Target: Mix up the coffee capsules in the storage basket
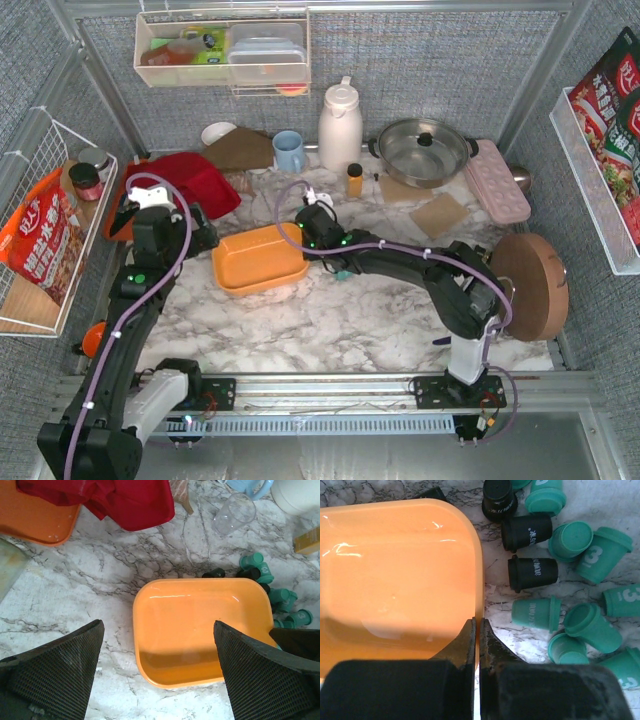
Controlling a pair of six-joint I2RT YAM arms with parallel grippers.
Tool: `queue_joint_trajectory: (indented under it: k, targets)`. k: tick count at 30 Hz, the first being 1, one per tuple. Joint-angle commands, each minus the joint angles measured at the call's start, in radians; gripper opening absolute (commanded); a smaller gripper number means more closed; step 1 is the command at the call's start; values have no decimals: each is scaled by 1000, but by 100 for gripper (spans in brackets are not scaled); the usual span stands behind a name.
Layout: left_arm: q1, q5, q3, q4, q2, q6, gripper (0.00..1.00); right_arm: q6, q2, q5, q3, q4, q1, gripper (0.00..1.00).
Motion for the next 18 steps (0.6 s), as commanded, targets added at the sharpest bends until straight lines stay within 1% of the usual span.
queue_joint_trajectory:
  k: [1, 6, 13, 17, 18]
  targets:
    - [0, -24, -20, 17, -26, 1, 99, 81, 2, 53, -2, 18, 24, 0]
    - [0, -37, -47, 23, -48, 0, 99, 130, 17, 96, 4, 27, 58, 0]
    - [0, -46, -72, 27, -48, -4, 99, 306, 22, 178, -29, 90, 79, 0]
    - [0, -98, -92, -2, -15, -41, 99, 318, 13, 191, -22, 84, 83, 0]
    - [0, -111, -102, -8, -6, -52, 99, 313, 10, 190, -17, 75, 83, 6]
